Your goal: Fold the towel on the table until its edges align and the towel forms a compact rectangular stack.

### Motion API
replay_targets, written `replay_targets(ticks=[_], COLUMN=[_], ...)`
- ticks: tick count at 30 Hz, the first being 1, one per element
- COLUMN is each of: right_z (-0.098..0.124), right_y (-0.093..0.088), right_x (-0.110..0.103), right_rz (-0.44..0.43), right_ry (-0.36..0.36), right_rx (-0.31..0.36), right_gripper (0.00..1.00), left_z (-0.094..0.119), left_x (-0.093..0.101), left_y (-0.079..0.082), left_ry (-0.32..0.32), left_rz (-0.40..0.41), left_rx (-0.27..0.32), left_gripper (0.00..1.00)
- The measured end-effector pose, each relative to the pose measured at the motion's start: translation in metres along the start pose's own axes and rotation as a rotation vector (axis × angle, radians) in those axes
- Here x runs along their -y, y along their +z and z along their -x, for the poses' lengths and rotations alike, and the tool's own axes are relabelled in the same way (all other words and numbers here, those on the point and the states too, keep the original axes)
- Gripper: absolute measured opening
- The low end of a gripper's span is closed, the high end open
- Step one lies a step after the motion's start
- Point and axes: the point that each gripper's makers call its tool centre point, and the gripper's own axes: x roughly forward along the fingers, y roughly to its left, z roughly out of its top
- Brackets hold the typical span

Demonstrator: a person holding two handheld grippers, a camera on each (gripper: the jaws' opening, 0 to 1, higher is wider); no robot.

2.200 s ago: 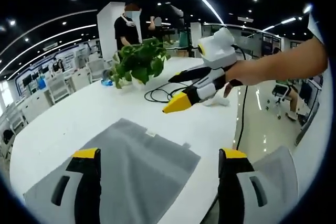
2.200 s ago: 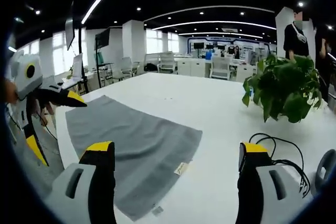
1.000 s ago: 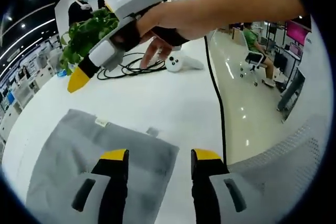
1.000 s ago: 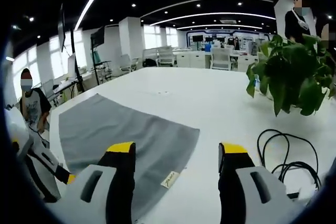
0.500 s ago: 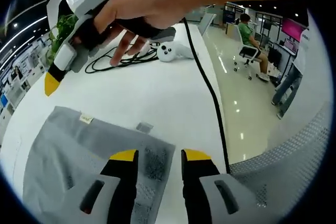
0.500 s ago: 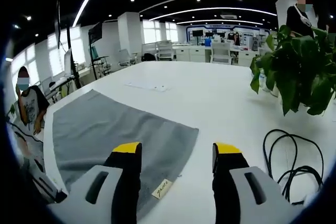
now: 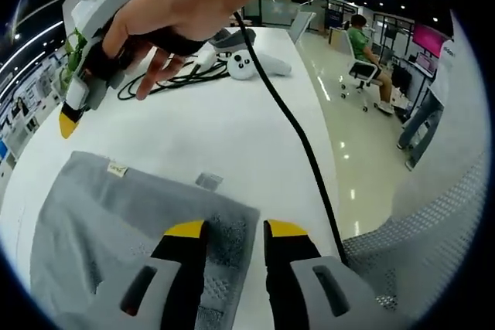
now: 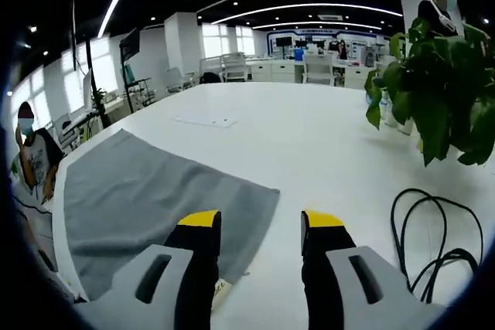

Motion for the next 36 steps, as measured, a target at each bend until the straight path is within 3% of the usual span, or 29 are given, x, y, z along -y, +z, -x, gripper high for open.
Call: replay_targets(ticks=[24,36], right_z=[-0.055,-0.08], right_y=[-0.012,-0.013], right_x=[0.004,0.012], right_rz=[-0.01,0.014], right_ry=[0.002,-0.019], right_rx=[-0.076,-0.116], right_gripper=[0.35,0.23], left_z=[-0.005,-0.005], left_x=[0.0,-0.002], left_y=[-0.001,-0.001], left_ry=[-0.017,-0.028], left_rz=[-0.001,-0.006], left_rx=[-0.016,-0.023], left_gripper=[0.21,0.19])
